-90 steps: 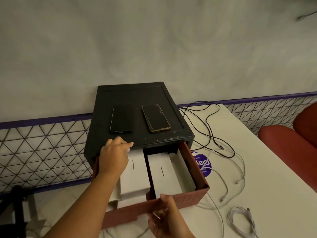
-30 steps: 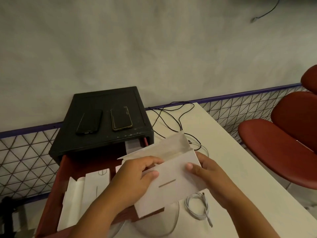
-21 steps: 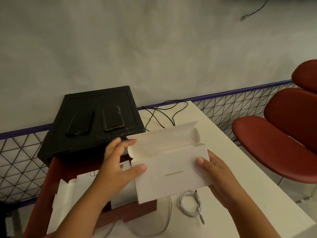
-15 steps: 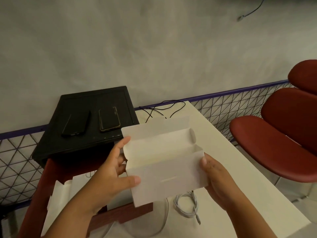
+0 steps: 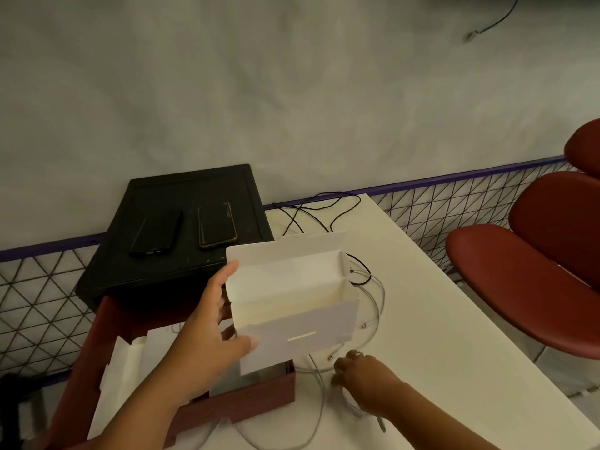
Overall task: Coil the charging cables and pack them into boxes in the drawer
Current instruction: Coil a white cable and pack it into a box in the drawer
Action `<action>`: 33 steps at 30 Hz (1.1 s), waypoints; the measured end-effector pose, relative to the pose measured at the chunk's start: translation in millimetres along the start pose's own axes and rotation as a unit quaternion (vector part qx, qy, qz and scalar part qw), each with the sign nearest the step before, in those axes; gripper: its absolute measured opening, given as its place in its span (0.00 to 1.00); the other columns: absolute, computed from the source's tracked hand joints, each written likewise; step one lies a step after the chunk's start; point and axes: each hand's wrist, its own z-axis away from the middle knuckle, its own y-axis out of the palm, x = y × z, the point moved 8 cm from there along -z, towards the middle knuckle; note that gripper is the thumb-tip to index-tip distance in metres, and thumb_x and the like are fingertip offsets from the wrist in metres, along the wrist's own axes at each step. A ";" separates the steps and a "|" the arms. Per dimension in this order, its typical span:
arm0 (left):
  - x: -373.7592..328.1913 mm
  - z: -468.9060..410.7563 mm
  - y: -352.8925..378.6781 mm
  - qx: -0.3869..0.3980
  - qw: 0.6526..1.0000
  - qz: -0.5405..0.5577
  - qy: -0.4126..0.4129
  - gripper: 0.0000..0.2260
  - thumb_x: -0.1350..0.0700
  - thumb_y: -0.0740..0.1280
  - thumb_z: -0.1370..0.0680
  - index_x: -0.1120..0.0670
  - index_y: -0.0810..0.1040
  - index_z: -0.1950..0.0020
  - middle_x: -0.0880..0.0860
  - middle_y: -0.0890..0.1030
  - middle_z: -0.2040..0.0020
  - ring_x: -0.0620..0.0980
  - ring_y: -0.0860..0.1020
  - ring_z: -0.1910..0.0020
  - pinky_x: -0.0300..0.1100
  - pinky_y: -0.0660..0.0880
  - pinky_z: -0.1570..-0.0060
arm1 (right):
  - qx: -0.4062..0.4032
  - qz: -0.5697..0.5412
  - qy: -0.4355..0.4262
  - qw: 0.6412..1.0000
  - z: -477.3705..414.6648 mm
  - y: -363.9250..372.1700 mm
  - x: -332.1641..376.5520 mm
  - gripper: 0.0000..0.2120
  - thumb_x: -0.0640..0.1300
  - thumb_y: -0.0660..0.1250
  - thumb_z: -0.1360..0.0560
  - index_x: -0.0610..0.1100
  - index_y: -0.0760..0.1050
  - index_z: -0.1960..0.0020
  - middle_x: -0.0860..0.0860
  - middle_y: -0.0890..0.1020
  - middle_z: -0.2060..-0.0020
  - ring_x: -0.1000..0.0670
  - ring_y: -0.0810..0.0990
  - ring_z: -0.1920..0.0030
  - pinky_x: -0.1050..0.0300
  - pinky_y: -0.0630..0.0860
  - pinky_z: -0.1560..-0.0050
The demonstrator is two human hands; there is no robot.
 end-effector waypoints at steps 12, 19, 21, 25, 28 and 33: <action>1.7 2.8 -5.0 -0.002 1.000 0.003 -0.013 0.47 0.68 0.72 0.31 0.19 0.52 0.43 0.45 0.66 0.30 0.51 0.67 0.31 0.53 0.68 0.34 | 0.026 0.114 -0.058 0.991 6.1 13.2 -3.2 0.13 0.35 0.53 0.21 0.38 0.69 0.39 0.38 0.74 0.46 0.37 0.71 0.44 0.50 0.60 0.58; 2.1 -0.3 -13.4 -0.027 1.000 -0.006 -0.014 0.46 0.67 0.72 0.31 0.20 0.52 0.44 0.46 0.67 0.32 0.49 0.67 0.32 0.52 0.68 0.34 | -0.089 -0.069 0.062 0.992 43.2 -20.3 -61.9 0.08 0.38 0.59 0.23 0.44 0.76 0.50 0.50 0.73 0.51 0.47 0.75 0.48 0.62 0.65 0.58; 0.6 -1.5 -15.1 -0.032 0.999 -0.008 -0.016 0.46 0.68 0.72 0.31 0.20 0.51 0.44 0.45 0.67 0.32 0.49 0.66 0.31 0.53 0.68 0.34 | -0.230 -0.143 0.087 0.959 69.4 -62.1 -75.1 0.07 0.37 0.66 0.27 0.48 0.78 0.56 0.57 0.72 0.57 0.53 0.76 0.55 0.71 0.66 0.59; -7.5 -4.4 -10.2 -0.021 0.999 -0.025 -0.013 0.46 0.67 0.72 0.31 0.21 0.49 0.43 0.44 0.64 0.31 0.50 0.64 0.30 0.55 0.67 0.34 | -0.466 -0.205 0.089 0.856 132.9 -160.8 -69.0 0.09 0.33 0.72 0.34 0.45 0.81 0.58 0.57 0.78 0.59 0.65 0.75 0.59 0.77 0.69 0.60; -16.7 -4.3 1.2 0.007 0.999 -0.035 -0.002 0.46 0.66 0.72 0.30 0.21 0.49 0.42 0.42 0.64 0.32 0.49 0.64 0.31 0.53 0.68 0.35 | -0.555 -0.182 0.070 0.809 161.7 -221.7 -48.5 0.09 0.33 0.74 0.35 0.41 0.81 0.56 0.55 0.78 0.61 0.57 0.76 0.61 0.68 0.73 0.61; -30.9 1.4 16.0 0.041 0.998 -0.041 0.010 0.40 0.65 0.71 0.28 0.25 0.53 0.41 0.36 0.60 0.40 0.39 0.59 0.38 0.47 0.66 0.33 | -0.599 -0.069 0.014 0.798 158.0 -261.1 -10.2 0.02 0.40 0.69 0.30 0.42 0.77 0.58 0.51 0.80 0.63 0.54 0.74 0.63 0.67 0.70 0.62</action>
